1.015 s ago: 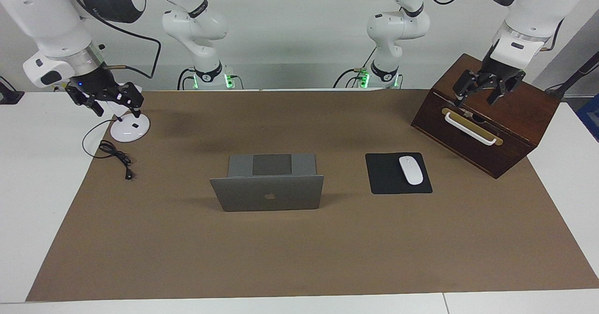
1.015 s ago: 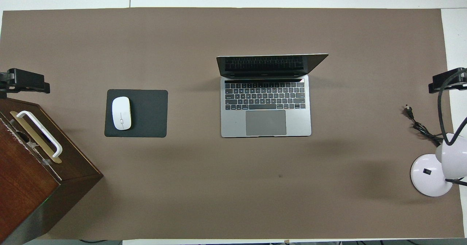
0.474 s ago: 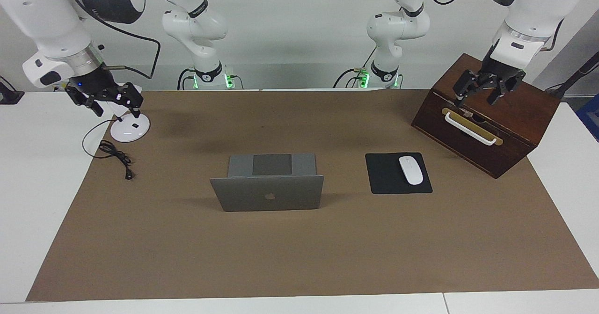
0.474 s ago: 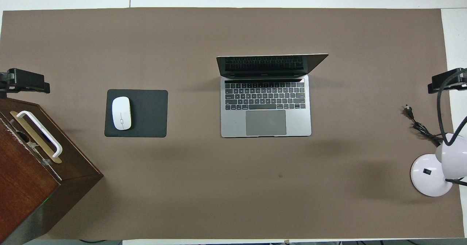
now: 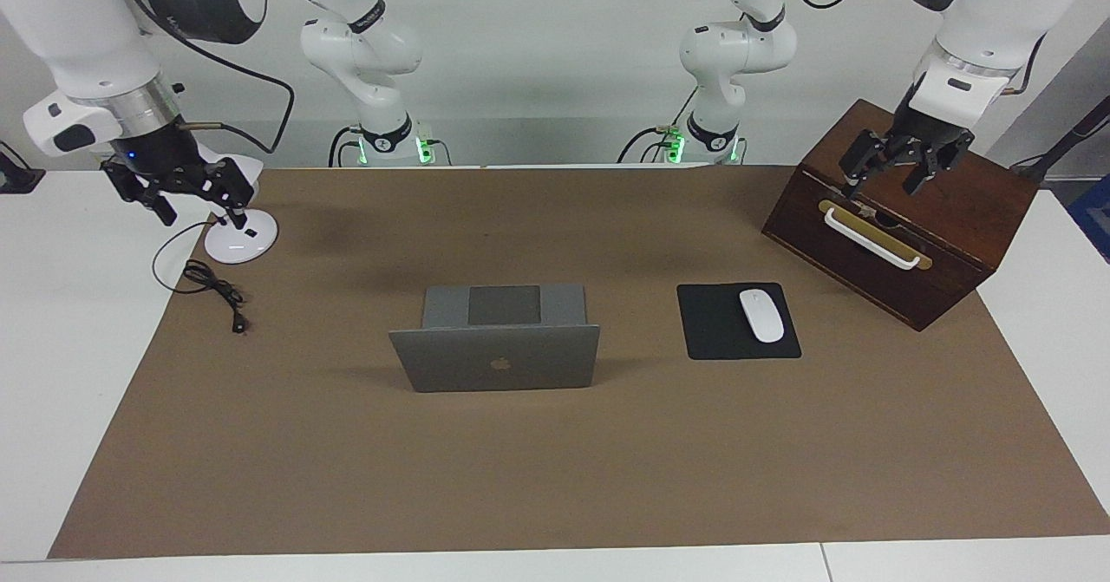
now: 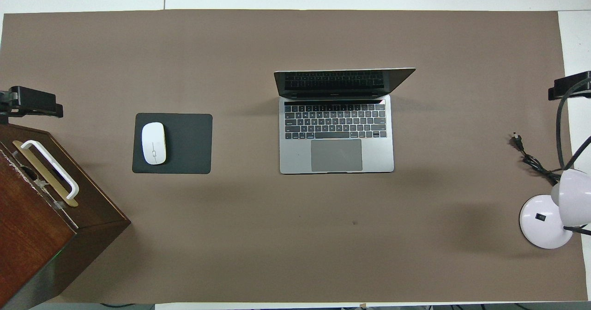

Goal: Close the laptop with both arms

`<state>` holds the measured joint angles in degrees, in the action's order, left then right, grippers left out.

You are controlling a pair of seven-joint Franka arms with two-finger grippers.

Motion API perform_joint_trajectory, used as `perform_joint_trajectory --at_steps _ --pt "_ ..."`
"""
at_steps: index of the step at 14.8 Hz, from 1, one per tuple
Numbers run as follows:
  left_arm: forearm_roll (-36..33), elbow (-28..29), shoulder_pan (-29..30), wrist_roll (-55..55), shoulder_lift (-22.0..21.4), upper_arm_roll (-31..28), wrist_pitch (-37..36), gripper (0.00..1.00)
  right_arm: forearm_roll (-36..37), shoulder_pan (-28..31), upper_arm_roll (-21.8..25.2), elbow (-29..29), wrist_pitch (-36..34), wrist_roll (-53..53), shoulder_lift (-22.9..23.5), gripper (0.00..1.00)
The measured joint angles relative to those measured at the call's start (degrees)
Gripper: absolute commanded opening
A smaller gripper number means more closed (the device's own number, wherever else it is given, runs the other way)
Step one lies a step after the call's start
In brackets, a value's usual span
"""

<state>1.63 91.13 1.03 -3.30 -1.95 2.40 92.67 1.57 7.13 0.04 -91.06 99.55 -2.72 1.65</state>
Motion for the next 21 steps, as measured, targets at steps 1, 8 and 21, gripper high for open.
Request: perform_joint_trajectory --at_steps 1,8,21 --pt "0.00 0.00 0.00 0.00 0.00 0.00 0.01 1.00 0.00 0.04 0.09 -0.01 2.01 0.00 0.25 0.88" --pt "0.00 0.01 -0.05 0.00 0.00 0.38 0.08 1.00 0.00 1.21 0.11 2.01 10.99 -0.04 6.56 0.84" --pt "0.00 0.05 0.03 -0.15 0.01 0.33 2.03 0.00 -1.79 -3.37 -1.43 8.71 21.28 3.33 16.87 0.00"
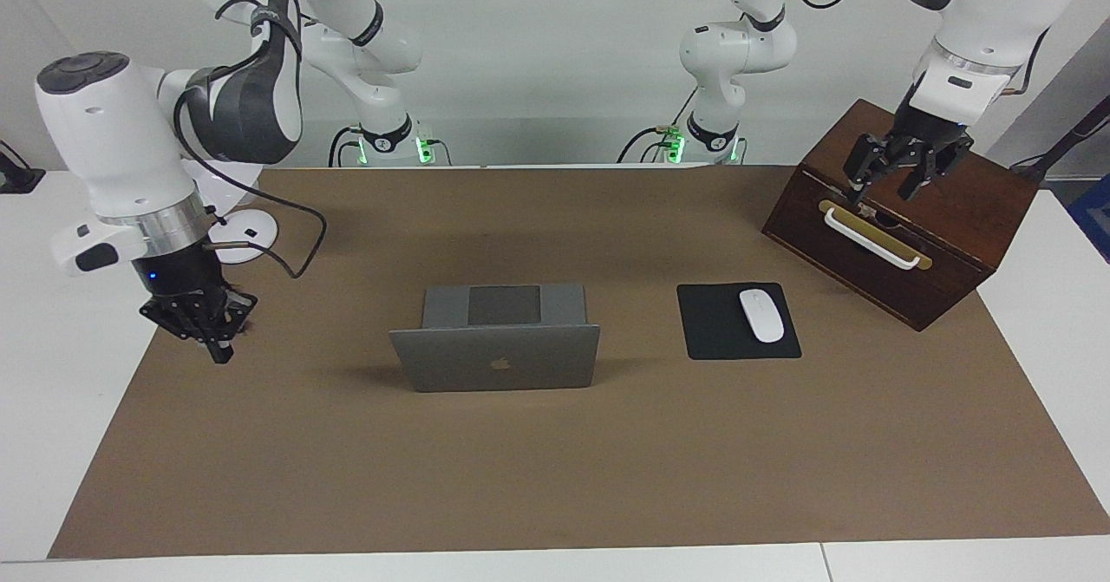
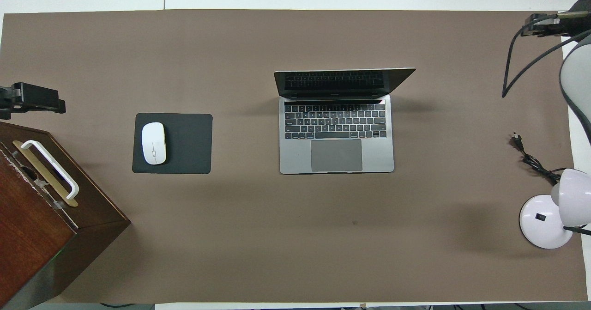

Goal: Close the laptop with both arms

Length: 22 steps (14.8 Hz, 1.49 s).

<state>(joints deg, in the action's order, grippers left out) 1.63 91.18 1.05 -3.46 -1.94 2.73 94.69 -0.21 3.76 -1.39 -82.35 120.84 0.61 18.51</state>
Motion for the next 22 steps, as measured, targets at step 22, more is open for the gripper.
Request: perform_joint_trajectory --at_steps 22 --pt "0.01 33.45 -13.10 2.71 -11.43 1.40 35.86 0.00 4.77 -15.97 -1.94 8.77 1.06 29.47 8.69 0.00"
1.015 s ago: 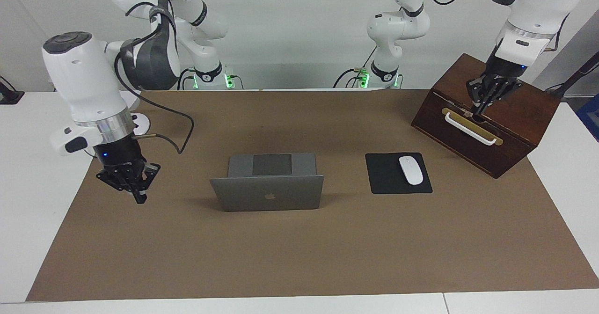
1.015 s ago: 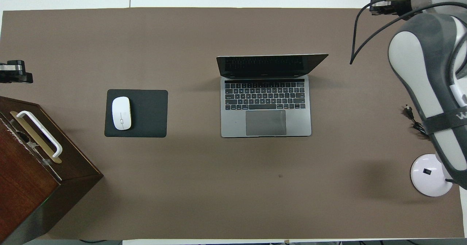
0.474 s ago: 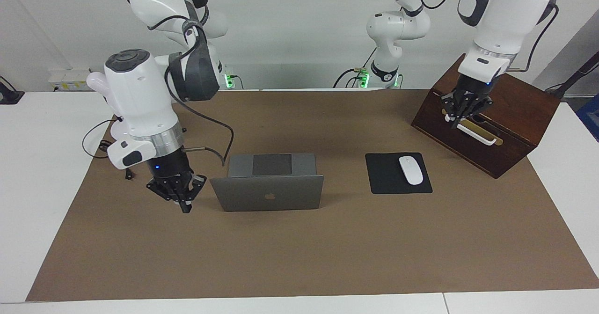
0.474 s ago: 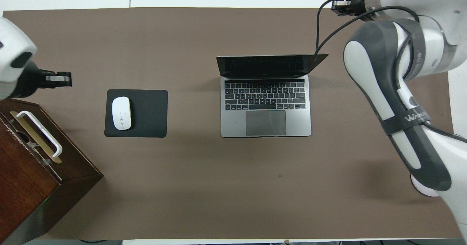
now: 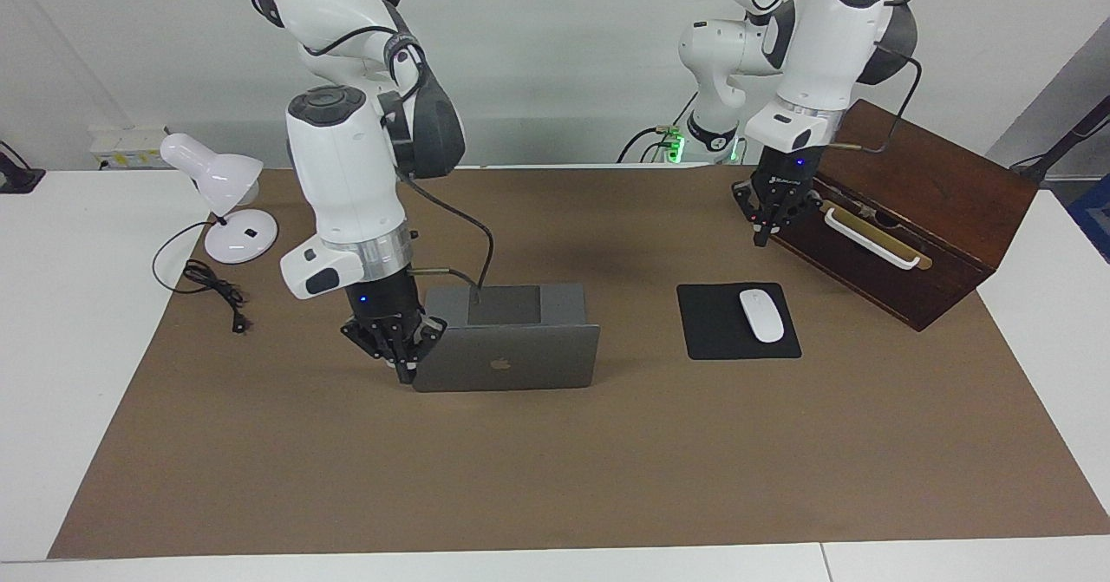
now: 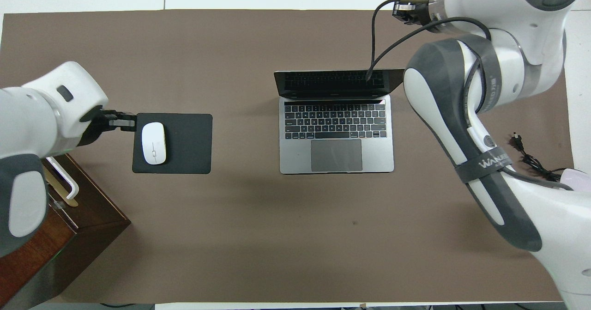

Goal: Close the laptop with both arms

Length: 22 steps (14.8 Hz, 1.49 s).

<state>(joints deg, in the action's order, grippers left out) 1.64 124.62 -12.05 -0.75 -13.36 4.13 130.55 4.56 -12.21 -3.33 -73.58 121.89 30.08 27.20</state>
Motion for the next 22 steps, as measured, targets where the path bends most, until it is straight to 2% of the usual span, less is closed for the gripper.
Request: perform_joint_trajectory --at_steps 3,9,17,22 --pt "0.00 5.04 -3.06 0.05 -0.72 0.02 7.07 0.00 0.49 -1.14 0.00 -0.09 0.00 2.64 0.42 0.00" --pt "0.00 15.20 -8.89 0.08 0.41 0.05 26.49 0.00 5.54 -5.40 -0.03 -2.01 0.12 11.73 0.66 0.00" --pt "0.00 16.12 -15.92 0.07 13.32 0.04 45.63 0.00 6.33 -6.70 0.00 -4.53 1.12 15.49 0.70 0.00" --pt "0.00 16.09 -18.38 0.12 18.63 0.01 52.86 0.00 6.35 -6.32 0.16 -6.29 3.19 15.49 0.63 0.00"
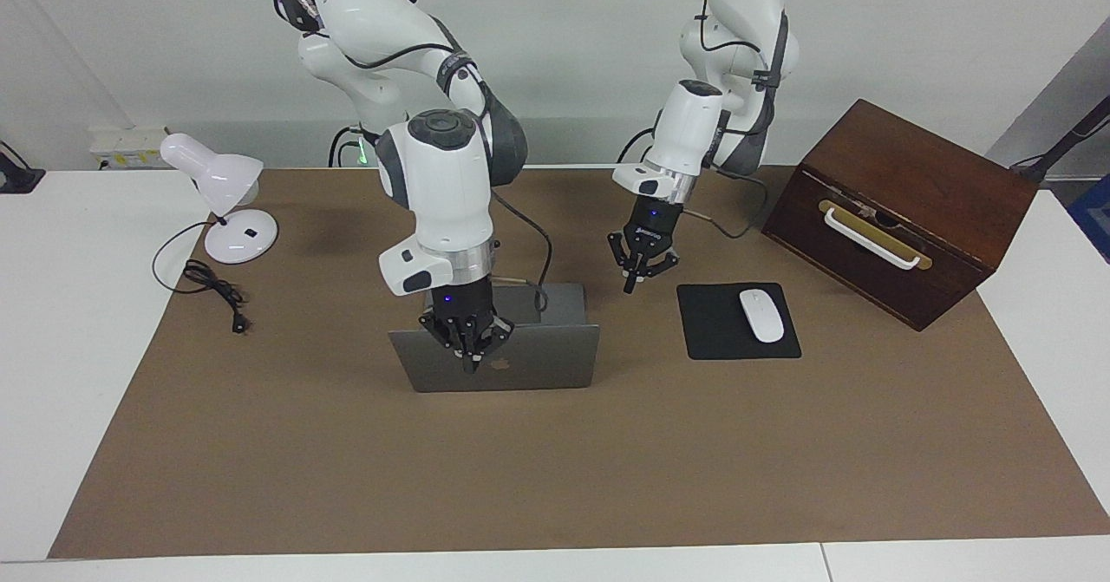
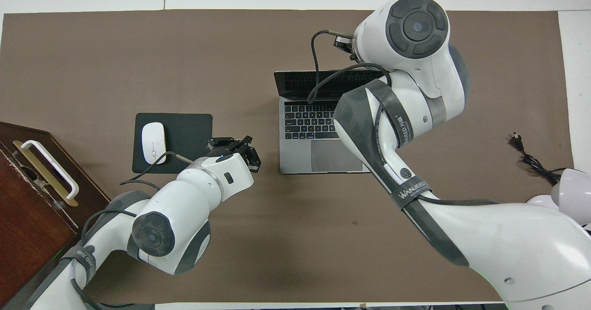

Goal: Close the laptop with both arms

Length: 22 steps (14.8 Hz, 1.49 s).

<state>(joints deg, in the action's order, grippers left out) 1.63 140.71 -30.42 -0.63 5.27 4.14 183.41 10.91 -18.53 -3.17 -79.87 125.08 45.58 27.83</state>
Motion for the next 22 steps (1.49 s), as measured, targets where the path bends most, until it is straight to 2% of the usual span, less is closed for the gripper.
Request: perform_joint_trajectory --at_steps 3,6,12,22 --pt "0.00 0.00 -2.22 0.02 4.36 -0.01 5.75 0.00 0.02 0.08 0.00 -0.61 0.00 0.00 -0.27 0.00" --pt "0.00 -0.14 -3.72 0.06 6.93 -0.02 8.03 0.00 0.06 0.14 0.02 -0.88 0.00 -0.22 -0.46 0.00" --pt "0.00 -0.16 -5.19 0.42 8.84 -0.07 9.71 0.00 0.06 0.48 0.07 -1.30 -0.69 -1.11 -0.54 0.00" --pt "0.00 -0.19 -5.84 1.49 9.86 -0.11 10.91 0.00 -2.13 0.30 -0.07 -1.31 -7.28 -1.12 -1.40 0.00"
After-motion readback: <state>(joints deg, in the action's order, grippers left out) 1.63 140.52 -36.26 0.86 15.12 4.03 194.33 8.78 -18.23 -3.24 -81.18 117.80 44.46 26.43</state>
